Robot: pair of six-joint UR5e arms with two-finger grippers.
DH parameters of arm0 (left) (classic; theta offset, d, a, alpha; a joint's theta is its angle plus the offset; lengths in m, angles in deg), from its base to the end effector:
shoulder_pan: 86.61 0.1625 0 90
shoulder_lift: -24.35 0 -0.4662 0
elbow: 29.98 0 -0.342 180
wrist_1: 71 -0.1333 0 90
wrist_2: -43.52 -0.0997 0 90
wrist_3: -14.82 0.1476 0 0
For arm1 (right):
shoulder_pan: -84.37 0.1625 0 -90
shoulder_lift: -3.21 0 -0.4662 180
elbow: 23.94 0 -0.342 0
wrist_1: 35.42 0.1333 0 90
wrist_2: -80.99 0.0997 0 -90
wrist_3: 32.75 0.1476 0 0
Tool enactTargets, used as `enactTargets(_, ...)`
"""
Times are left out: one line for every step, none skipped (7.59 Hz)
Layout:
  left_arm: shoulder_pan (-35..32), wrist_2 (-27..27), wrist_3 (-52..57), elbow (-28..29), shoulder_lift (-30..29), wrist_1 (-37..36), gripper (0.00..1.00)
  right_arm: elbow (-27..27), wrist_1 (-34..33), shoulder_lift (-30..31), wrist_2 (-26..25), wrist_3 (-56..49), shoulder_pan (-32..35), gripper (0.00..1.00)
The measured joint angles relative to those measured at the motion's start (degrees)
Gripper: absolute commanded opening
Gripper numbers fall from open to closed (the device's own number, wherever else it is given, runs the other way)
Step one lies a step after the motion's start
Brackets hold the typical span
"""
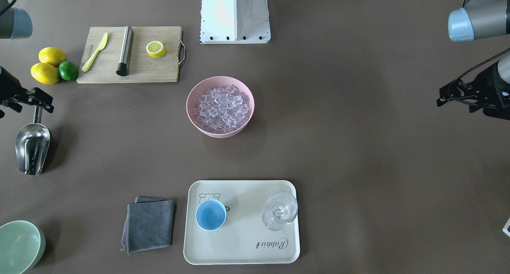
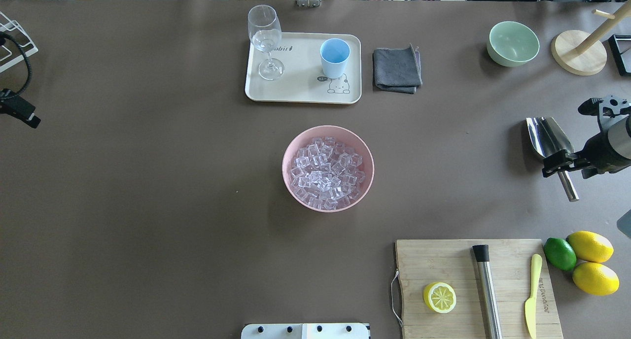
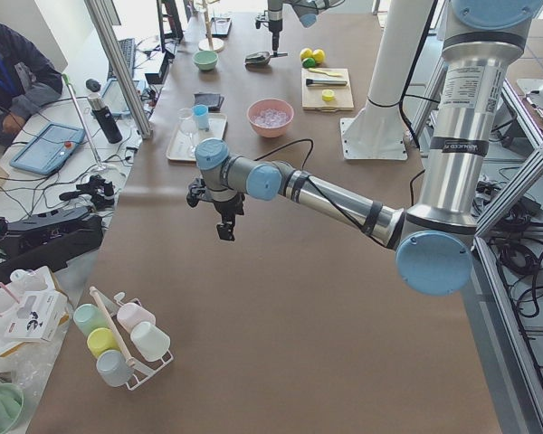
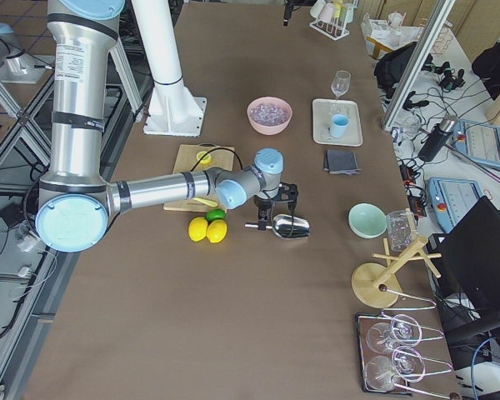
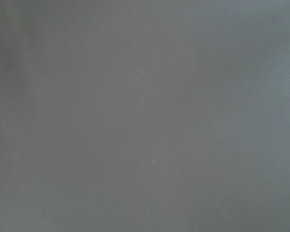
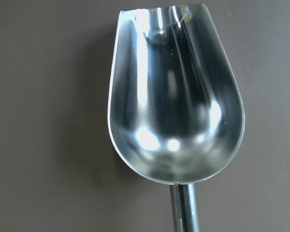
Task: Put ice in cup with scoop
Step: 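Grasp the metal scoop with the right gripper while the left moves toward the bowl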
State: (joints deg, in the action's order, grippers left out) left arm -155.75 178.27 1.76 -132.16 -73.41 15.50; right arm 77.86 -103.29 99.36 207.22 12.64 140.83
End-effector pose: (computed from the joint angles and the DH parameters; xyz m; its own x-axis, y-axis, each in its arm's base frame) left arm 0.1540 -0.4868 0.5801 0.6545 0.2252 -0.7217 -0.1988 0.9723 0.1231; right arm -0.2015 -0.3873 0.6512 0.7133 0.0507 0.6990 -0.0270 0.9986 -0.0449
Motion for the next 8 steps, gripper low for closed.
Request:
enactTargets(2.7,-0.4,0.0,-0.9,-2.1,0.1,0.98,-0.9,0.2,0.1,-2.2,0.6,-2.7,1.0)
enactTargets(5.6,-1.0,-0.1,-1.6,-4.5,0.1,0.98,-1.8,0.4,0.0,-3.3,0.5,-4.1,0.93)
enactTargets(8.6,-2.3,-0.4,-2.0,-7.2,0.0,0.98,-2.3,0.4,0.1,-3.7,0.4,-4.7,0.37)
enactTargets(11.0,-3.0,-0.5,-2.4,-9.5,0.0,0.98,-2.5,0.4,0.1,-3.8,0.2,-4.9,0.02)
enactTargets(13.6,-3.4,-0.5,-3.3,-11.2,0.4,0.98,-2.5,0.4,0.3,-3.7,0.2,-4.9,0.0)
enactTargets(16.2,-4.0,-0.5,-4.4,-13.1,0.6,0.98,-2.4,0.4,0.4,-3.5,0.2,-4.9,0.0)
enactTargets(18.8,-4.9,-0.6,-5.3,-14.8,0.9,0.98,-2.3,0.4,0.8,-3.3,0.3,-4.8,0.0)
enactTargets(21.0,-5.4,-0.5,-6.1,-16.2,1.3,0.98,-1.8,0.5,2.1,-3.2,0.0,-4.7,0.0)
